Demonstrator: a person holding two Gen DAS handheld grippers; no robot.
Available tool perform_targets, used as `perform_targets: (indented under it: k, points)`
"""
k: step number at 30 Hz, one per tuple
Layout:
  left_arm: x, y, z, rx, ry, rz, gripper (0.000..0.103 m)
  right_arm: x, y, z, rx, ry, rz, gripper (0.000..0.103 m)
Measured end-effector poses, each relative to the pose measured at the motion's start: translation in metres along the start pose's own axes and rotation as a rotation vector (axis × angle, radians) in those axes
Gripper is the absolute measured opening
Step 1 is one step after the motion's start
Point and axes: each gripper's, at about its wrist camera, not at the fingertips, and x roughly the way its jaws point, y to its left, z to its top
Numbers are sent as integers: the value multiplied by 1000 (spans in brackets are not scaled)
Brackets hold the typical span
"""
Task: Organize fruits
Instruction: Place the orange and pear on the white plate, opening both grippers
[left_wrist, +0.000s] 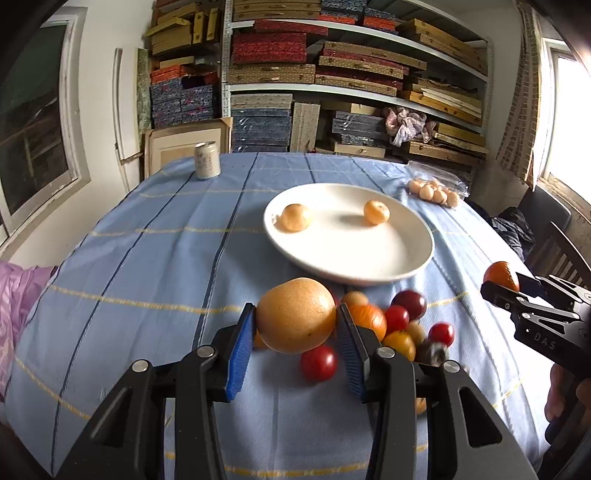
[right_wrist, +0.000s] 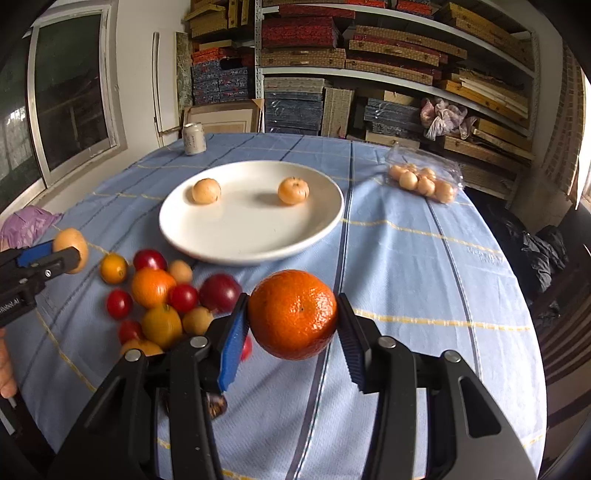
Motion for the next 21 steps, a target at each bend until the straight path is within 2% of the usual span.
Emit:
perform_targets:
  k: [6, 12, 17, 21]
  points:
    - [32, -11, 37, 13, 22, -29, 44, 24, -7, 40, -2, 18, 20, 45]
    - [94, -22, 70, 20, 83, -19, 44, 83, -19, 83, 18, 84, 12, 45]
    - [139, -20, 84, 1, 139, -10, 44, 130, -19, 103, 13, 130, 14, 46]
    - [160, -19, 88, 1, 172, 1, 44, 159, -19, 110, 18, 166, 16, 46]
